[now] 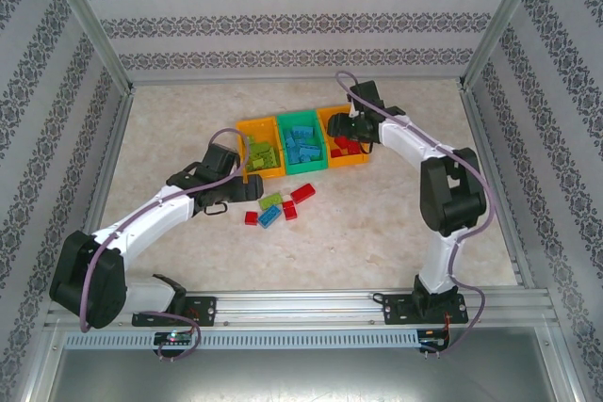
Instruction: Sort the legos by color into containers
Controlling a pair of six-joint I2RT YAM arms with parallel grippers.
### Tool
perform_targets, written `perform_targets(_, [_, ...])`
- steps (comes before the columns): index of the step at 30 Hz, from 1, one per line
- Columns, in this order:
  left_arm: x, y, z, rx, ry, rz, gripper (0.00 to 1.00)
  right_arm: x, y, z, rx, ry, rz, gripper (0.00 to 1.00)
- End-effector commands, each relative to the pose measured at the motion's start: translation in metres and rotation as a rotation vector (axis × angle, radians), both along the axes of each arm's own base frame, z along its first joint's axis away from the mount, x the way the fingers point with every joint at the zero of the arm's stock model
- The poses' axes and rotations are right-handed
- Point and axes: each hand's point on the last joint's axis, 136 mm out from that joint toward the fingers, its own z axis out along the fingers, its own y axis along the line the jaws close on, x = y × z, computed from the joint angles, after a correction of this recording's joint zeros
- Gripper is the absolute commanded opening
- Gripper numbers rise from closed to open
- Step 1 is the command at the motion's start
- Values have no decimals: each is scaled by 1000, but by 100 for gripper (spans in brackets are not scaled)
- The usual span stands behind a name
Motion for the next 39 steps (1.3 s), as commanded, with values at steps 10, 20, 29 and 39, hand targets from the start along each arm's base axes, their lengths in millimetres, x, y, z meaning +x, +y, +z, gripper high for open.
perform_targets(10, [-42,-5,-20,72,69,-65,100,10,6,-2,52,81,-16,80])
perform_targets(20, [-59,-12,-35,27,121,-29,96,-8,17,20,84,27,41,91])
perform_targets(29, [-55,-13,-54,79,171,-48,93,-19,17,18,90,38,49,92])
perform_targets(39, [-49,-2,-71,152,224,43,92,-24,13,14,77,50,51,92])
